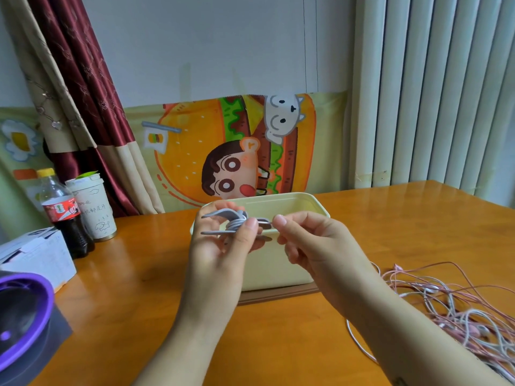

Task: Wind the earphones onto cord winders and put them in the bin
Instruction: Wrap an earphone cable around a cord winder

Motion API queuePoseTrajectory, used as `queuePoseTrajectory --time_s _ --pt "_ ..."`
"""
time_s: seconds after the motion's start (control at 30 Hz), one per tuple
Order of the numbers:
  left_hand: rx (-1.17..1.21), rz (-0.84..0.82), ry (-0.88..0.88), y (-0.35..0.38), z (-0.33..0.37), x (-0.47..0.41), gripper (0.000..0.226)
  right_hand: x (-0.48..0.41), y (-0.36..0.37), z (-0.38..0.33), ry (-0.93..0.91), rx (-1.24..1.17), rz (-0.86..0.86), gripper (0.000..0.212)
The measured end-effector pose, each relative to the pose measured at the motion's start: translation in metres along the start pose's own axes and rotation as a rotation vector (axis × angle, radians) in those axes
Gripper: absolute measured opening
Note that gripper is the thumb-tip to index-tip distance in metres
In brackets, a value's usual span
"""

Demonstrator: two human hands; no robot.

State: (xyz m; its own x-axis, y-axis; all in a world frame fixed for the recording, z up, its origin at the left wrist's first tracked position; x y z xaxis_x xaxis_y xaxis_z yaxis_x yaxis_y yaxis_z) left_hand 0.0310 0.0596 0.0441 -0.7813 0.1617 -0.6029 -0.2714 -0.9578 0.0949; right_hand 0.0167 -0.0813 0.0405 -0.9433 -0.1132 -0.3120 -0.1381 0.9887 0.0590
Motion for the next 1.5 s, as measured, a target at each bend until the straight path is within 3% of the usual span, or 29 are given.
queuePoseTrajectory --time_s 0.13,0.23,0.57,0.73,0.9,1.3,1.5 --pt "0.185 0.046 -0.084 0.000 -0.003 -0.002 0.020 -0.003 -0.007 0.005 0.044 -0.025 -0.029 0.026" --pt "0.317 0.060 -0.131 0.003 -0.005 -0.003 0.011 -0.005 -0.009 0.011 0.093 -0.070 -0.082 0.025" --pt "0.383 0.049 -0.214 0.003 -0.009 -0.002 0.016 -0.009 -0.009 0.022 0.203 -0.225 -0.124 0.009" --pt "0.465 -0.033 -0.282 0.013 -0.009 0.001 0.012 -0.010 -0.007 0.020 0.135 -0.329 -0.248 0.008" --pt "0.482 -0.012 -0.368 0.018 -0.015 -0.001 0.027 -0.011 -0.018 0.007 0.011 0.101 -0.199 0.007" --pt "0.527 -0.207 -0.491 0.025 -0.022 0.004 0.040 -0.005 -0.015 -0.017 -0.116 0.323 -0.113 0.005" --pt "0.561 -0.203 -0.502 0.019 -0.026 0.002 0.038 0.003 -0.004 -0.027 -0.241 0.477 -0.039 0.008"
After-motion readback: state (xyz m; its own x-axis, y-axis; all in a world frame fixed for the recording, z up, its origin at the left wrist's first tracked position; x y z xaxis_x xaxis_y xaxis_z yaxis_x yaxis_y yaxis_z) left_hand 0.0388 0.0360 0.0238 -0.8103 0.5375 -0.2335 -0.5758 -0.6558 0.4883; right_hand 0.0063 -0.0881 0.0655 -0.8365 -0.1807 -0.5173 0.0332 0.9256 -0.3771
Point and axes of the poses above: each hand's wrist, its own x-axis away from the middle knuckle, its own y-axis out of the palm, z = x × y, the point moved 6 cm from there along -x, towards the middle knuckle, and after that the axes turned 9 degrees about -z, right-handed, at the moved point
